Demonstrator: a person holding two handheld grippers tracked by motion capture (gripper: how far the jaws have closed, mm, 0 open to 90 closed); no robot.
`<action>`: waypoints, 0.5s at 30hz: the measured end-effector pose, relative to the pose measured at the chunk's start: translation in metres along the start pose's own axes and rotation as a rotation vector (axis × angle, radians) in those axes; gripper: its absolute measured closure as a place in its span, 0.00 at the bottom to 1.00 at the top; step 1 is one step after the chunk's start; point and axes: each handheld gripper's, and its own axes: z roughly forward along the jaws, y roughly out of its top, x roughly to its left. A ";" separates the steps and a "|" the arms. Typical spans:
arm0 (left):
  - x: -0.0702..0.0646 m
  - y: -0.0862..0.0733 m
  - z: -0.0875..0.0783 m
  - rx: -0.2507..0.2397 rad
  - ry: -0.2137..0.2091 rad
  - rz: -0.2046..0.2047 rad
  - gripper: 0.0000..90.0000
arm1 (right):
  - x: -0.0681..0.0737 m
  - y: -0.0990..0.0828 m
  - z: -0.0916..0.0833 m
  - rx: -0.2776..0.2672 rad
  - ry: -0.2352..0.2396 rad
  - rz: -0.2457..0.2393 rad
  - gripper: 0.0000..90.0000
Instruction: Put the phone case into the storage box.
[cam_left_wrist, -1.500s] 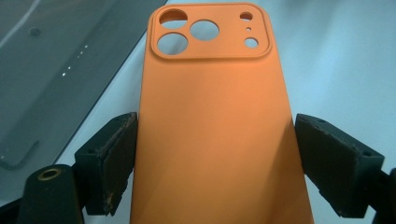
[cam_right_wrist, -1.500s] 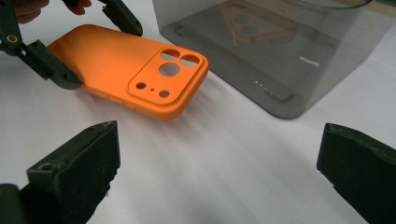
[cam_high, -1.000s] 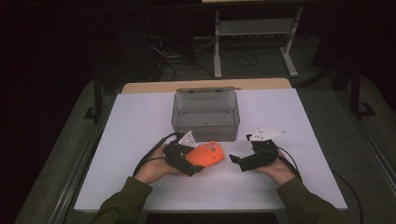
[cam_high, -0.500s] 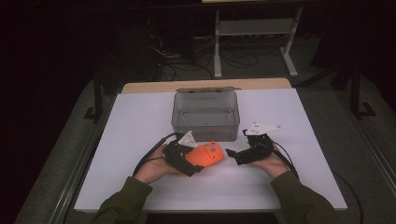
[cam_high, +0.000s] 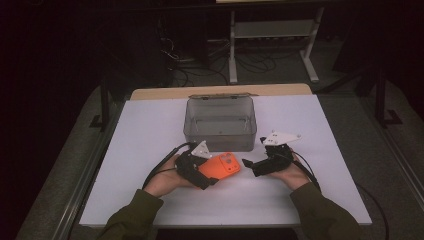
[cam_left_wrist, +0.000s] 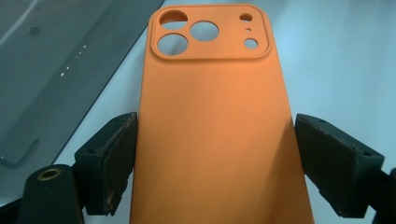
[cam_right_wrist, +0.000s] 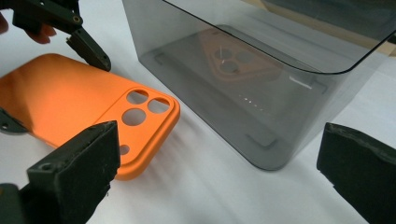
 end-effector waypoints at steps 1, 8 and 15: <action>0.000 0.000 0.000 -0.001 0.000 -0.001 0.18 | 0.000 0.000 0.000 0.001 -0.001 -0.005 0.00; 0.000 0.000 0.000 0.000 0.001 0.000 0.18 | 0.002 -0.001 0.000 -0.002 -0.019 -0.037 0.00; 0.000 0.000 0.000 0.002 0.000 0.001 0.18 | 0.001 -0.002 -0.002 -0.001 -0.039 -0.063 0.00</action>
